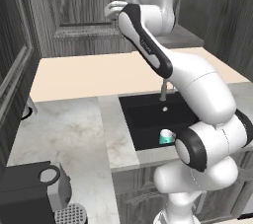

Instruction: Open the cabinet, pick the kettle from the cabinet, and place it in the sink.

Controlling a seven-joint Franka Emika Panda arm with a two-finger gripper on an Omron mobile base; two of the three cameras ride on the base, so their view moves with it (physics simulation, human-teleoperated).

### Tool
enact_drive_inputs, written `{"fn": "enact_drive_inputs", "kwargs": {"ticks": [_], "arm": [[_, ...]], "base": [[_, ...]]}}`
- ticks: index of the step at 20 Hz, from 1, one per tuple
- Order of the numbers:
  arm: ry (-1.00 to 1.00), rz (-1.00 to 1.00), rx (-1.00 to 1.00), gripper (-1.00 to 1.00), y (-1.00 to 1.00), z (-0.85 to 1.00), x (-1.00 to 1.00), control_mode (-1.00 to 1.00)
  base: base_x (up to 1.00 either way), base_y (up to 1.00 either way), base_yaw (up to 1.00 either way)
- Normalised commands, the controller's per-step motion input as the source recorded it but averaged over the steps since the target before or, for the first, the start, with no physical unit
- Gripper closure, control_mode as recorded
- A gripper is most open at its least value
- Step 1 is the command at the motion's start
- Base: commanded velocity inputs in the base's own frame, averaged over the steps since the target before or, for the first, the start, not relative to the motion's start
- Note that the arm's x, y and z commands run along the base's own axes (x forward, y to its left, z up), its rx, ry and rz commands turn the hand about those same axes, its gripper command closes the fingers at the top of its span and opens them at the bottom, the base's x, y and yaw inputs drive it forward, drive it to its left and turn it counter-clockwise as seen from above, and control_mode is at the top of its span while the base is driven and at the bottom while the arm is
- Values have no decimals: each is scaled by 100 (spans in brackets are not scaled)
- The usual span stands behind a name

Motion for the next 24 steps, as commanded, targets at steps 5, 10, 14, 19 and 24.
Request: {"fn": "enact_drive_inputs", "kwargs": {"ticks": [5,10,14,19,24], "arm": [[0,-2,0,100,17,-10,11,-100],[-6,-1,0,100,30,-11,0,-100],[-11,0,0,100,40,-11,-8,-100],[-8,0,0,100,40,-3,-21,-100],[0,0,0,100,37,2,-45,-100]], "base": [[0,0,0],[0,0,0],[0,0,0],[0,0,0],[0,0,0]]}}
